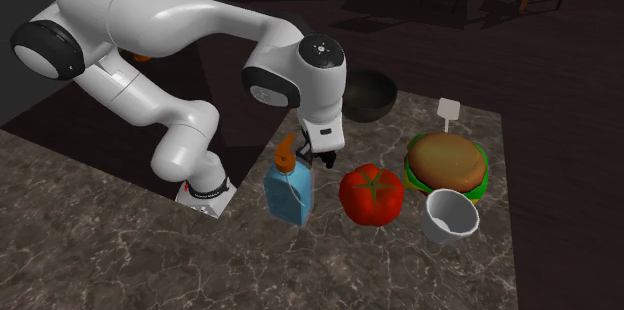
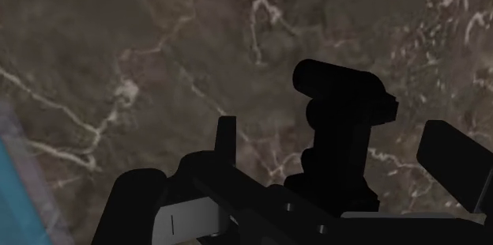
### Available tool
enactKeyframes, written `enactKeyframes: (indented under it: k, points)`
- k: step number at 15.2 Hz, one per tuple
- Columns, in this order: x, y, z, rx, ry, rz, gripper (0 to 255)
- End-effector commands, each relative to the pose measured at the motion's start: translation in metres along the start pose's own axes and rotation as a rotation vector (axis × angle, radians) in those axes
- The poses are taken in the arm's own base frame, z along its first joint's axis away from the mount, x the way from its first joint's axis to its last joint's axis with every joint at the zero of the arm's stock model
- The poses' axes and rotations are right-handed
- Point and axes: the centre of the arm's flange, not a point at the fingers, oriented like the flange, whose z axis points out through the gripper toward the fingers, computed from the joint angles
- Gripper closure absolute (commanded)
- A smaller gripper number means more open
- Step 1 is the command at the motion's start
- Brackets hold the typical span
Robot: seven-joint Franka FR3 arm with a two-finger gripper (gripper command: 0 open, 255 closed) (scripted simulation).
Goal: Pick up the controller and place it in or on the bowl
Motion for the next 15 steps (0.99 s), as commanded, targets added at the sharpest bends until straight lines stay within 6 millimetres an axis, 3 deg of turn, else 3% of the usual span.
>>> enactKeyframes:
  k: [1,5,6,15]
  points:
    - [0.0001,0.0002,0.0007,0.000,0.000,0.000,0]
    - [0.0001,0.0002,0.0007,0.000,0.000,0.000,0]
    - [0.0001,0.0002,0.0007,0.000,0.000,0.000,255]
    - [0.0001,0.0002,0.0007,0.000,0.000,0.000,255]
